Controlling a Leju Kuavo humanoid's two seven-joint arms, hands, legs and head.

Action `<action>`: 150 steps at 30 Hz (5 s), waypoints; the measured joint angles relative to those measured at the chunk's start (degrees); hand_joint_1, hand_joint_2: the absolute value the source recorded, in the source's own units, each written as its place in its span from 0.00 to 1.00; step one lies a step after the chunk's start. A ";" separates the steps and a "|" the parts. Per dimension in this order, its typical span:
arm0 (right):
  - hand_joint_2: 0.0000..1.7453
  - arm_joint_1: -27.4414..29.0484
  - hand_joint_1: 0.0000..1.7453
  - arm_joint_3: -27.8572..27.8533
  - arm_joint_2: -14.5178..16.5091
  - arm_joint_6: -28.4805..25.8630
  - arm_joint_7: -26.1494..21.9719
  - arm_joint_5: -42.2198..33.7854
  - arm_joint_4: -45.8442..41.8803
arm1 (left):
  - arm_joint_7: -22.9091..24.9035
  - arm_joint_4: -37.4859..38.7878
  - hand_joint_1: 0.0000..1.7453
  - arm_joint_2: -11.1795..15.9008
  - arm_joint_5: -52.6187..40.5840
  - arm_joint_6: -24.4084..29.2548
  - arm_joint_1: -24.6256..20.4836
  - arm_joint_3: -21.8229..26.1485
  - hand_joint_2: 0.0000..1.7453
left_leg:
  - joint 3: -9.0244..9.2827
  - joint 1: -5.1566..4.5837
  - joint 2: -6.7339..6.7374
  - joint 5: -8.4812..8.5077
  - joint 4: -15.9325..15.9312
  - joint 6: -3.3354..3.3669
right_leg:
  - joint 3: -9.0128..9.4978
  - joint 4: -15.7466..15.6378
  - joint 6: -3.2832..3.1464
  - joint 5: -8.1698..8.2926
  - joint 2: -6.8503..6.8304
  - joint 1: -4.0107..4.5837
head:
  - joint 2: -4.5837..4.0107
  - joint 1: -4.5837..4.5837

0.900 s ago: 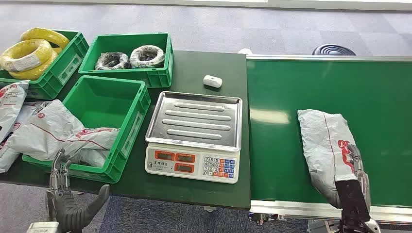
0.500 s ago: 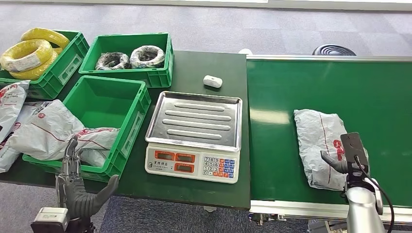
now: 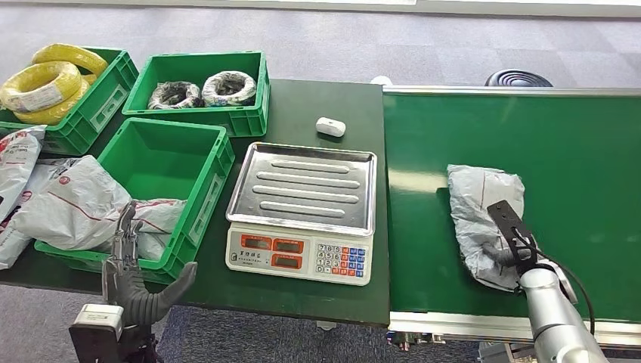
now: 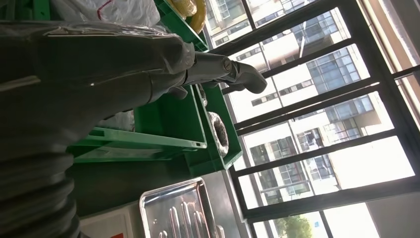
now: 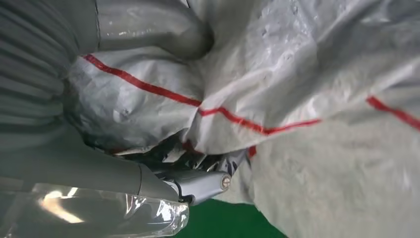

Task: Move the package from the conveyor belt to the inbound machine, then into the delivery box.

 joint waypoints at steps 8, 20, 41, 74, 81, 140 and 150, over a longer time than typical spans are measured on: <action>1.00 -3.43 1.00 -2.08 3.83 -2.49 -10.30 -9.15 -2.30 | 0.03 -0.42 0.00 -0.74 -0.90 0.25 0.05 -0.13 1.00 | -0.12 0.01 -0.12 0.08 -0.01 0.02 | -0.09 0.03 -0.02 0.03 -0.14 0.02 | 0.00 -0.02; 1.00 -12.48 1.00 7.17 13.34 -11.40 -12.55 -9.49 -19.75 | -2.95 -1.42 0.00 -1.40 -0.55 -0.99 -2.60 -0.72 1.00 | -0.13 0.02 -0.04 0.10 -0.01 0.00 | -0.16 0.04 -0.02 0.03 -0.12 0.02 | 0.00 -0.02; 1.00 -20.23 0.00 36.65 18.17 16.15 -15.23 2.07 -6.80 | 1.69 3.91 0.00 -1.33 3.34 -6.98 -10.98 -1.18 1.00 | -0.22 0.02 -0.19 0.15 0.01 0.00 | -0.25 0.05 -0.02 0.03 -0.16 0.01 | 0.00 0.00; 1.00 26.69 0.00 2.40 6.12 8.53 -24.16 -29.18 -55.45 | 11.91 41.97 0.00 4.20 -6.16 -15.72 -45.92 -15.90 1.00 | -0.34 0.03 -0.56 0.15 0.07 0.02 | -0.28 0.02 -0.01 0.03 -0.45 0.00 | 0.00 -0.02; 1.00 31.32 0.00 0.21 12.10 7.77 -24.02 -27.92 -62.33 | 16.80 59.11 0.00 -1.96 -9.20 -19.39 -54.66 -20.77 1.00 | -0.33 0.01 -0.43 0.16 0.08 0.03 | -0.26 0.02 -0.01 0.04 -0.40 -0.03 | 0.00 -0.01; 1.00 38.25 0.00 -7.17 22.63 4.39 -19.59 -25.24 -69.83 | 7.77 37.09 0.00 10.37 0.40 -11.28 -32.88 24.74 1.00 | -0.38 0.03 -0.34 0.14 0.03 0.00 | -0.32 0.05 -0.01 -0.02 -0.33 0.03 | -0.01 0.00; 1.00 40.45 0.00 -8.10 22.80 4.92 -19.61 -26.00 -70.51 | 2.95 24.59 0.00 10.18 1.72 -11.25 -23.20 26.26 1.00 | -0.39 0.02 -0.33 0.11 0.03 0.00 | -0.37 0.02 -0.01 -0.03 -0.32 0.01 | 0.00 0.01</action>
